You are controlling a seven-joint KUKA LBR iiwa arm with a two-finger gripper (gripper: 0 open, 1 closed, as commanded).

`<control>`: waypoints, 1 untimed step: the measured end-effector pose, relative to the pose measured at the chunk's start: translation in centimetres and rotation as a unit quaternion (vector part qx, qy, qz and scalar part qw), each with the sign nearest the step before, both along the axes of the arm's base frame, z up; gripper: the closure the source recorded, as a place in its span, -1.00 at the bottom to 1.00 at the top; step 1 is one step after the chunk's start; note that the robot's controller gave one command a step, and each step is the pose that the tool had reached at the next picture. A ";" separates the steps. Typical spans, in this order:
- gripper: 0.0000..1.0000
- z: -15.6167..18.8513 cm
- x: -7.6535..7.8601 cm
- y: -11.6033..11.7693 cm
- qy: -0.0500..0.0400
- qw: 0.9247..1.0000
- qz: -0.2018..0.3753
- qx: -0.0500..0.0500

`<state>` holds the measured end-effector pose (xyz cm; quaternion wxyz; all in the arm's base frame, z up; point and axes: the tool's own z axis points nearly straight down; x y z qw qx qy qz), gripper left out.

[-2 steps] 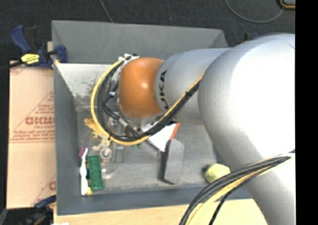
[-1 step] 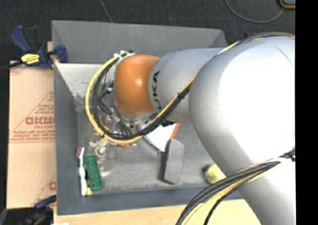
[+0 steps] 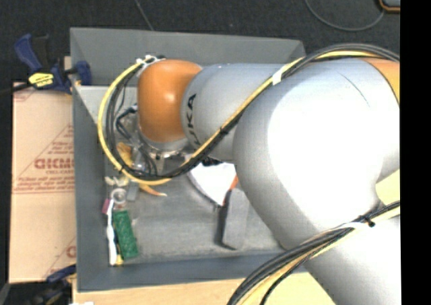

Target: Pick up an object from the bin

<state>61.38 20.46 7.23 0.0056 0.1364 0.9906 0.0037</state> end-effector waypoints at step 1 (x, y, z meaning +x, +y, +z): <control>-1.00 -0.1 2.6 0.3 0.001 1.000 0.005 -0.003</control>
Offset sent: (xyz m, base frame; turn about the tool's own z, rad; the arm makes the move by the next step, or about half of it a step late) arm 0.0059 0.0012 -0.0001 -0.0022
